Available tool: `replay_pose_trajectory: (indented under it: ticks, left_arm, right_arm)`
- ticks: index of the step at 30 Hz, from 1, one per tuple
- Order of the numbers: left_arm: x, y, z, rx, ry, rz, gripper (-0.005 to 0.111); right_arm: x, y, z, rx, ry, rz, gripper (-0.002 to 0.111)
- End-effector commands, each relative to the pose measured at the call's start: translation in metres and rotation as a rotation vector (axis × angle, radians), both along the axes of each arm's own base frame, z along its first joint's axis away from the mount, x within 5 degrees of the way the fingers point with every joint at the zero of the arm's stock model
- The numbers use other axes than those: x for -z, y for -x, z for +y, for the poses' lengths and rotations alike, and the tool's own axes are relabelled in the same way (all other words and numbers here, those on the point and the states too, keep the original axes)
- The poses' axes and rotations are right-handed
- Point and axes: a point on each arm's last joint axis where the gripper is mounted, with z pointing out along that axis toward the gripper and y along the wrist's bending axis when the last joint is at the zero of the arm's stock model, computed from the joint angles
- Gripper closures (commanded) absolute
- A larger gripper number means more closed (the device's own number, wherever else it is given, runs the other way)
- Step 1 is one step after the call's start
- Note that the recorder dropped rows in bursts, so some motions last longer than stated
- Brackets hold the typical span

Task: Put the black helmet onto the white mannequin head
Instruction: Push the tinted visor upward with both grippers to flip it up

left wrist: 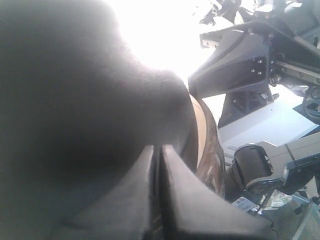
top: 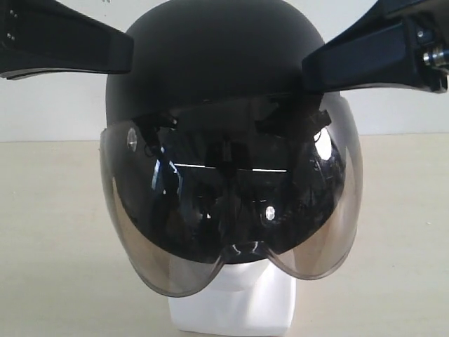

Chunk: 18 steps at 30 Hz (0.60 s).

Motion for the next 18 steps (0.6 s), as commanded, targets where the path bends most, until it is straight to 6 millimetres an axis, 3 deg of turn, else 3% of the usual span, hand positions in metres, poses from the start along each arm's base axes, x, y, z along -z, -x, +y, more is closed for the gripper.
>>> replay_pose_trajectory:
  ticks: [1,18]
  left_arm:
    - [-0.002,0.003,-0.003,0.032,0.008,0.011,0.102]
    - [0.015,0.004,-0.01,0.037,-0.117,0.026,0.102]
  right_arm:
    - [0.006,0.004,-0.001,-0.04,0.058,0.028,0.109]
    - [0.005,0.003,-0.001,-0.034,0.054,0.025,0.109]
